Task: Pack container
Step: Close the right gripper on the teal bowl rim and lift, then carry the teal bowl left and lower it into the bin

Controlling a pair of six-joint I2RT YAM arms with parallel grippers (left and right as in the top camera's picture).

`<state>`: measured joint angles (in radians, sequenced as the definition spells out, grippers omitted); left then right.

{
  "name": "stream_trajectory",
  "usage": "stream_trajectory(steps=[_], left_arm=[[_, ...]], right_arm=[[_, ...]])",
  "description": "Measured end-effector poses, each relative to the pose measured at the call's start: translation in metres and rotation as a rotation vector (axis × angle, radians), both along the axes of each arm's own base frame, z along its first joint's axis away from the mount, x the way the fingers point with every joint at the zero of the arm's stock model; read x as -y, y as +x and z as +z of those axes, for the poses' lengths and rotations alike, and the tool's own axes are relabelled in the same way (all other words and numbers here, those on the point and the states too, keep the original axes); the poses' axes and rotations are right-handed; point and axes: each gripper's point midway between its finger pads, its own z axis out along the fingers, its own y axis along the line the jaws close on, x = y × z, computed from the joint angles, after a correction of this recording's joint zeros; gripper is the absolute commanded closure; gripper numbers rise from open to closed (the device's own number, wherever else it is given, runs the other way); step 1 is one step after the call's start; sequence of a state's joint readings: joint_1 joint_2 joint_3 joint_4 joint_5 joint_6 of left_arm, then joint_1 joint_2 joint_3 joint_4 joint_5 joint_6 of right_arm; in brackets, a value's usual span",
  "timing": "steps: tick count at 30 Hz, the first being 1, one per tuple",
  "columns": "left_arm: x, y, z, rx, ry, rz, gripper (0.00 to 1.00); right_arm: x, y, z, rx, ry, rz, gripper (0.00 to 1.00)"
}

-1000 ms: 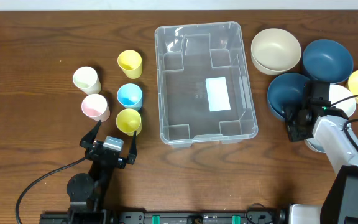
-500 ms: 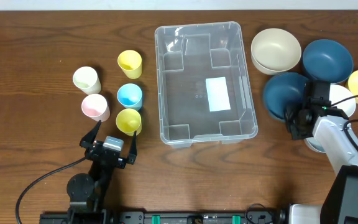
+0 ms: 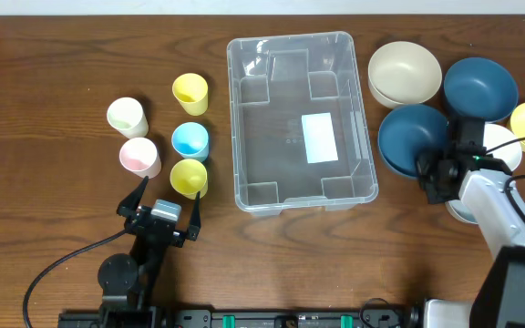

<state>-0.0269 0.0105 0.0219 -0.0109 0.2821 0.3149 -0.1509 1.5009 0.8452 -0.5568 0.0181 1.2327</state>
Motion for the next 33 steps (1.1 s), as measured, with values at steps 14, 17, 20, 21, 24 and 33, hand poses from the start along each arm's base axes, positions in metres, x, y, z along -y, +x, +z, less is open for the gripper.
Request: stream_trajectory(steps=[14,17,20,21,24,33], left_arm=[[0.000,0.000,0.000,0.000,0.000,0.000,0.02],[0.000,0.000,0.000,0.000,0.000,0.000,0.02],[0.000,0.000,0.000,0.000,0.000,0.000,0.02],[0.000,0.000,0.000,0.000,0.000,0.000,0.02],[0.000,0.000,0.000,0.000,0.000,0.000,0.02],[0.000,0.000,0.000,0.000,0.000,0.000,0.02]], right_arm=[[-0.059,0.082,0.280,0.784,-0.213,0.384,0.98],[-0.117,0.086,0.276,0.801,-0.197,0.557,0.98],[-0.164,0.093,0.242,0.728,-0.181,0.693,0.99],[-0.176,0.095,0.228,0.694,-0.178,0.727,0.98],[-0.201,0.105,0.187,0.612,-0.169,0.796,0.99],[-0.227,0.124,0.119,0.511,-0.127,0.864,0.98]])
